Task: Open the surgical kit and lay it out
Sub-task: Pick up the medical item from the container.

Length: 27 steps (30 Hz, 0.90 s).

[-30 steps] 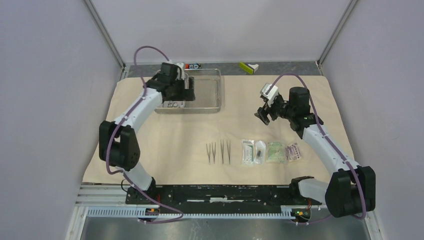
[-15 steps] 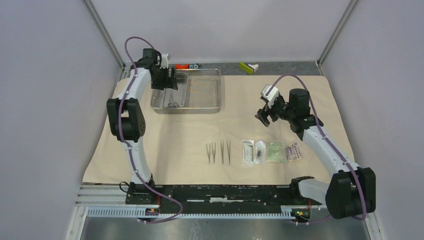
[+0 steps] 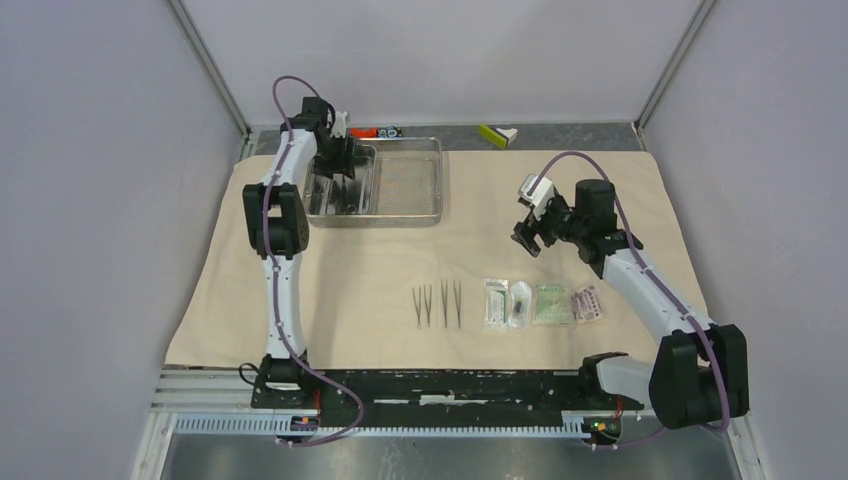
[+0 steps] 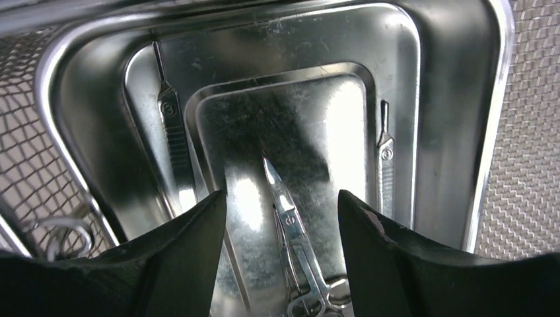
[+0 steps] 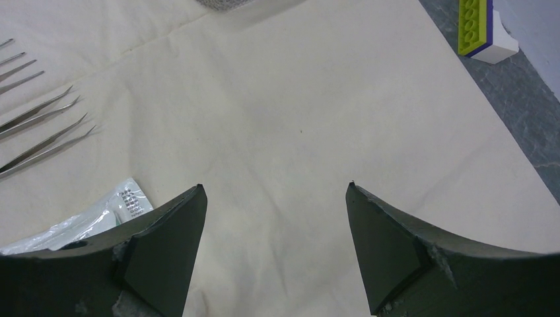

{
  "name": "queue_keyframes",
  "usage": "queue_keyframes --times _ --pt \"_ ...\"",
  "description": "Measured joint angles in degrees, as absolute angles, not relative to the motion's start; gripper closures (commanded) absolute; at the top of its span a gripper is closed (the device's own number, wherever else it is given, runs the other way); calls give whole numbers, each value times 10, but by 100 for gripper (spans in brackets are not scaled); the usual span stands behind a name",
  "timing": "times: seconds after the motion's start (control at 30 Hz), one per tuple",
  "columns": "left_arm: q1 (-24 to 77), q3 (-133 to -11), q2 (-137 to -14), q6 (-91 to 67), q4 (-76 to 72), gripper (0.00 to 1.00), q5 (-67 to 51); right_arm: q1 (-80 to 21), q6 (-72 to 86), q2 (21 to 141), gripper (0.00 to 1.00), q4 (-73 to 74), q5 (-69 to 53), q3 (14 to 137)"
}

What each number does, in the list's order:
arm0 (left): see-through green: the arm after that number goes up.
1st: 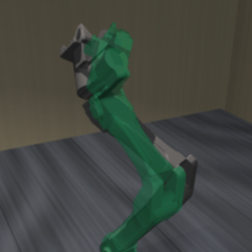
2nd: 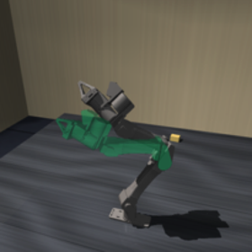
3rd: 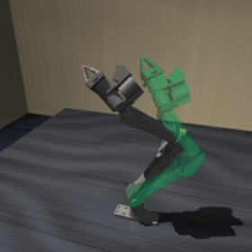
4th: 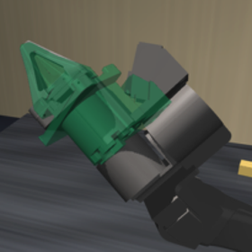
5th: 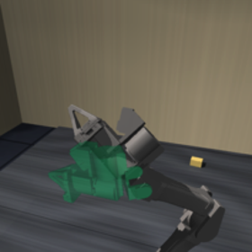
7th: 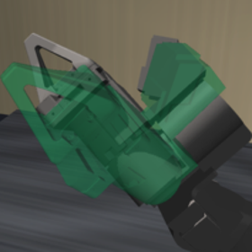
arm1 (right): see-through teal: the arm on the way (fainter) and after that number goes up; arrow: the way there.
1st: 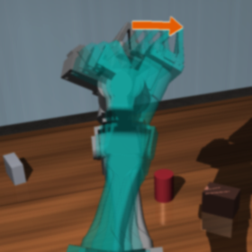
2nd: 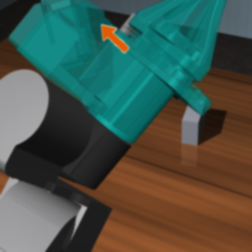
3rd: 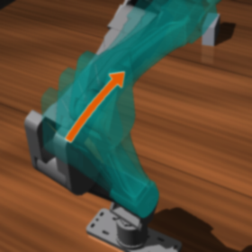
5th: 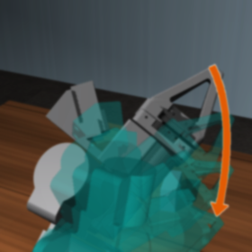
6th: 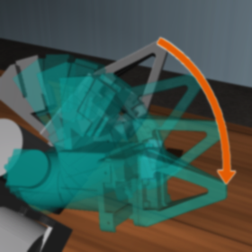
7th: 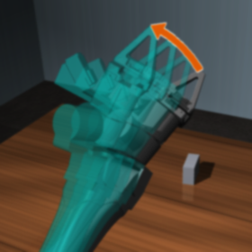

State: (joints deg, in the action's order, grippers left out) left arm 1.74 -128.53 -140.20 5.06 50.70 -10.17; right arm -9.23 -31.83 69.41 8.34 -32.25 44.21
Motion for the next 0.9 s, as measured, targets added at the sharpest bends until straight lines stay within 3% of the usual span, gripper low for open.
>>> queue_keyframes --times 0.47,0.83,0.9 --pt "34 -1343 -1447 50 515 44 -64 -92 -328 705 16 89 -323 442" --pt "41 -1363 -1464 50 517 61 -42 -89 -329 705 16 90 -323 442" --pt "42 -1367 -1466 50 517 68 -36 -89 -329 705 16 90 -323 442"
